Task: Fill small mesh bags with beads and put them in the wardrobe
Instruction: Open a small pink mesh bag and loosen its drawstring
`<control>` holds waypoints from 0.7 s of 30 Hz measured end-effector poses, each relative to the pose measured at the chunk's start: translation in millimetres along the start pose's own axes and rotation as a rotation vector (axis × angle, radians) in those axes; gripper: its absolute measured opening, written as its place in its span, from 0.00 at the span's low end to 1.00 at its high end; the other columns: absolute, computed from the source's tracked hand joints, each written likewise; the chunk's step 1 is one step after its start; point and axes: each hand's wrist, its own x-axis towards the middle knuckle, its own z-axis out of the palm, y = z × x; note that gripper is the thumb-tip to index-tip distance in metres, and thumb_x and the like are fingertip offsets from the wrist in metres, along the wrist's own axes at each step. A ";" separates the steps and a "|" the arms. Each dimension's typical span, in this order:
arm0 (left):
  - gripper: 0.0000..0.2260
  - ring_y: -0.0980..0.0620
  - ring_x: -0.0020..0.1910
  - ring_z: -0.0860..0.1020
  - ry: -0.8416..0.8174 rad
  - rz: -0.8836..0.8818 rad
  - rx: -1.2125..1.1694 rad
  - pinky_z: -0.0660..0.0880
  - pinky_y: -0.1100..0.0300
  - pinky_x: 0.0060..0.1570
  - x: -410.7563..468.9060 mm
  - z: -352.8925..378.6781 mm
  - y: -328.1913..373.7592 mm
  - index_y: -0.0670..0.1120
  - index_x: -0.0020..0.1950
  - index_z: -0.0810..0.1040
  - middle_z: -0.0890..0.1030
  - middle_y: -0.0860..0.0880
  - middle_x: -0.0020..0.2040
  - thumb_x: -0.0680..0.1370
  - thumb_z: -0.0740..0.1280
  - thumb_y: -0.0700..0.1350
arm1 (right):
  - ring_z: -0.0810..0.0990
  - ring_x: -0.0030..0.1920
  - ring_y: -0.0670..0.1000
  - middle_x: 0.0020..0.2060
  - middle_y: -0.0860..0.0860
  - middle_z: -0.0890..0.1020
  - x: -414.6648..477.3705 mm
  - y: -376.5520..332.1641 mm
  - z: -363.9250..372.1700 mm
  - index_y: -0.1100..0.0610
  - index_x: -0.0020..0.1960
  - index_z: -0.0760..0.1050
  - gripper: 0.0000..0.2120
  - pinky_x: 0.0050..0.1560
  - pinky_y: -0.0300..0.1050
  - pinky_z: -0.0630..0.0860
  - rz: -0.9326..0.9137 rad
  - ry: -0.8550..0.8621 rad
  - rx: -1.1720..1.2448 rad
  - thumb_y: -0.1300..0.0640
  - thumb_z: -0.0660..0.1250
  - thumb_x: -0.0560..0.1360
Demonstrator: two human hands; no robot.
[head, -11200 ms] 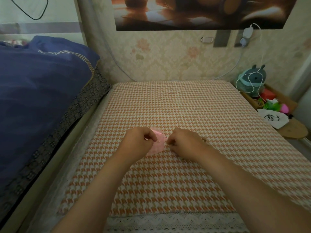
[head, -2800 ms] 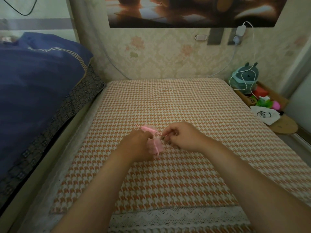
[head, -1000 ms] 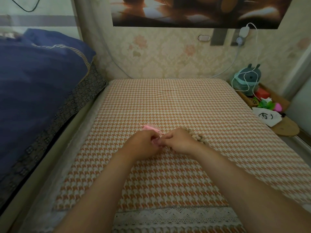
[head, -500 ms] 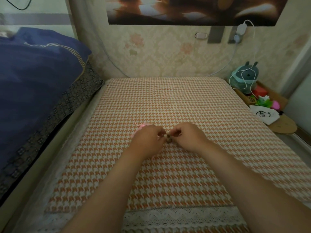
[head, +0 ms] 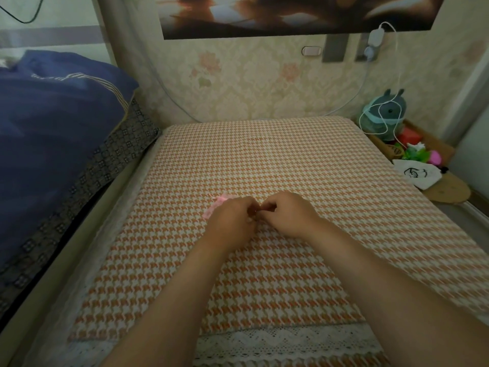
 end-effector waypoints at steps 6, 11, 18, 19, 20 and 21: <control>0.06 0.61 0.42 0.78 0.100 -0.021 -0.075 0.78 0.57 0.43 2.6 -7.0 -1.8 0.57 0.49 0.80 0.83 0.60 0.44 0.75 0.71 0.56 | 0.83 0.37 0.51 0.36 0.48 0.86 -2.7 -5.1 -6.0 0.43 0.39 0.85 0.10 0.43 0.53 0.79 0.077 -0.045 0.346 0.42 0.70 0.76; 0.08 0.69 0.40 0.75 0.132 0.049 -0.094 0.72 0.66 0.37 -1.1 -12.1 -10.3 0.59 0.47 0.79 0.80 0.64 0.40 0.73 0.71 0.60 | 0.81 0.35 0.38 0.35 0.40 0.86 -4.0 -11.9 -8.8 0.47 0.47 0.87 0.03 0.37 0.35 0.75 0.169 -0.094 0.636 0.52 0.77 0.73; 0.38 0.60 0.53 0.76 -0.201 0.006 -0.089 0.78 0.59 0.51 -14.6 -23.8 -29.5 0.56 0.68 0.74 0.75 0.61 0.58 0.60 0.75 0.67 | 0.83 0.50 0.46 0.45 0.43 0.85 -5.9 -20.3 1.5 0.53 0.47 0.87 0.06 0.47 0.38 0.77 0.264 -0.185 0.550 0.59 0.79 0.71; 0.40 0.58 0.54 0.76 -0.233 0.011 -0.061 0.78 0.58 0.53 -15.3 -24.0 -32.3 0.54 0.70 0.73 0.75 0.59 0.60 0.61 0.77 0.65 | 0.82 0.49 0.45 0.43 0.43 0.85 -5.6 -21.2 2.6 0.54 0.46 0.87 0.05 0.44 0.36 0.76 0.265 -0.177 0.526 0.59 0.80 0.70; 0.39 0.56 0.54 0.77 -0.242 0.012 -0.047 0.77 0.58 0.54 -15.4 -23.9 -34.2 0.53 0.70 0.73 0.76 0.57 0.61 0.62 0.78 0.62 | 0.82 0.48 0.45 0.43 0.43 0.85 -5.4 -22.4 3.3 0.54 0.45 0.87 0.06 0.41 0.35 0.74 0.268 -0.169 0.508 0.58 0.80 0.69; 0.36 0.56 0.53 0.78 -0.239 0.005 -0.048 0.77 0.58 0.53 -15.4 -24.1 -35.2 0.52 0.70 0.74 0.78 0.56 0.61 0.64 0.78 0.60 | 0.82 0.47 0.44 0.43 0.45 0.86 -5.2 -23.3 3.7 0.54 0.44 0.87 0.06 0.39 0.35 0.73 0.272 -0.164 0.497 0.57 0.81 0.69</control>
